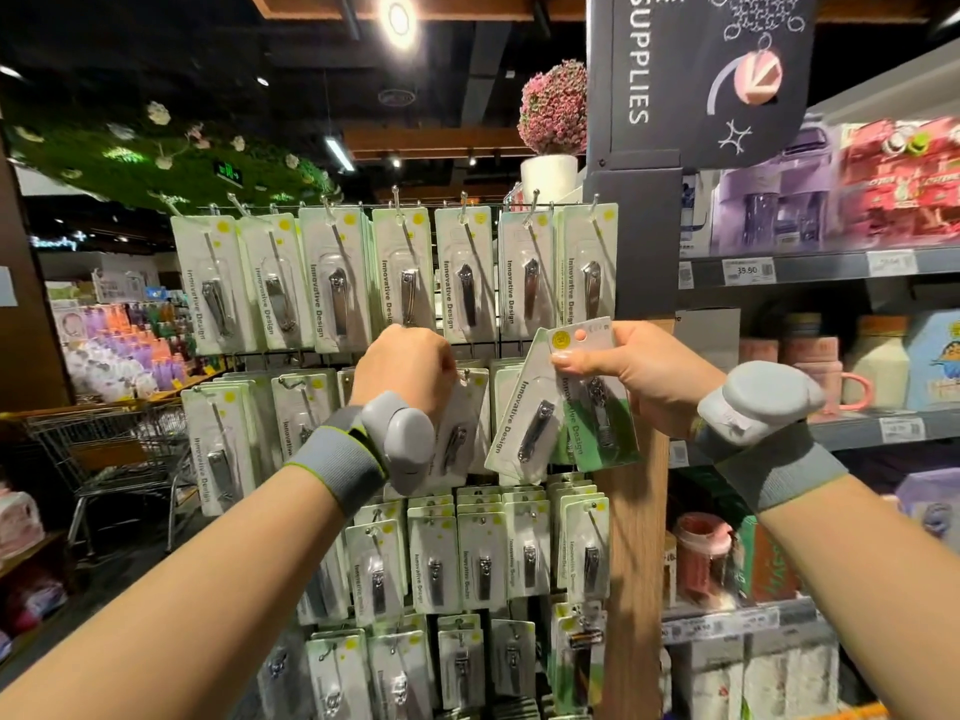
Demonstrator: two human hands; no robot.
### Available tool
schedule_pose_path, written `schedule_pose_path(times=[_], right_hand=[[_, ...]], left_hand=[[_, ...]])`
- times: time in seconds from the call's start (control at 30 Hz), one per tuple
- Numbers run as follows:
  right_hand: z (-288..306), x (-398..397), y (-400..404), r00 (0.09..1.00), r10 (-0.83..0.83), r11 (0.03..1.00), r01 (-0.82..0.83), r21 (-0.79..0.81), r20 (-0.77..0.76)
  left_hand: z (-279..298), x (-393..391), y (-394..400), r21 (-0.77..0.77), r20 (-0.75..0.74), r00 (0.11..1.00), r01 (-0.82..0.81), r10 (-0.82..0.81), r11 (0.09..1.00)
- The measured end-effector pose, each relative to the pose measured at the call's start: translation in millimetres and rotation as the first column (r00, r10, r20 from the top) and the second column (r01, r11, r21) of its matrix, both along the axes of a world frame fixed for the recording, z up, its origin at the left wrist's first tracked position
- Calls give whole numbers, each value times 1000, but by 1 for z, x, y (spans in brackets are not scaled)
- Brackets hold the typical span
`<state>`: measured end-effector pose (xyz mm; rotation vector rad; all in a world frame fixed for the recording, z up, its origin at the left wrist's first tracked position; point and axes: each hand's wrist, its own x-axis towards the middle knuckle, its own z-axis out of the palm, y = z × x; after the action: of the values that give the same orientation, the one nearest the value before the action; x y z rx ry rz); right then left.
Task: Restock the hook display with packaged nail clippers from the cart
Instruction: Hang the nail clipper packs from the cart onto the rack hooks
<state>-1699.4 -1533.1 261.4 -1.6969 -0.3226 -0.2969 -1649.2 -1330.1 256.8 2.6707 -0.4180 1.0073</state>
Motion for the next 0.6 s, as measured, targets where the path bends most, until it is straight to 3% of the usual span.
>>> schedule_pose_path(times=[0.13, 0.2, 0.27, 0.4, 0.47, 0.6], right_hand=[[-1, 0, 1, 1000, 14, 998, -13, 68, -11], [-2, 0, 1, 1000, 16, 997, -14, 75, -21], [-1, 0, 2, 999, 18, 998, -16, 62, -31], [-1, 2, 7, 1000, -8, 997, 10, 73, -25], [-1, 4, 9, 999, -33, 997, 34, 67, -22], [-3, 3, 11, 1000, -2, 996, 4, 91, -21]], left_hand=[[0, 1, -1, 80, 37, 999, 15, -18, 997], [2, -6, -1, -25, 119, 983, 147, -143, 989], [7, -19, -6, -197, 173, 939, 327, -296, 924], [12, -33, -14, -484, -116, 775, 502, -621, 717], [11, -31, -13, -512, -169, 731, 508, -661, 693], [9, -30, -8, -544, -162, 725, 500, -669, 673]])
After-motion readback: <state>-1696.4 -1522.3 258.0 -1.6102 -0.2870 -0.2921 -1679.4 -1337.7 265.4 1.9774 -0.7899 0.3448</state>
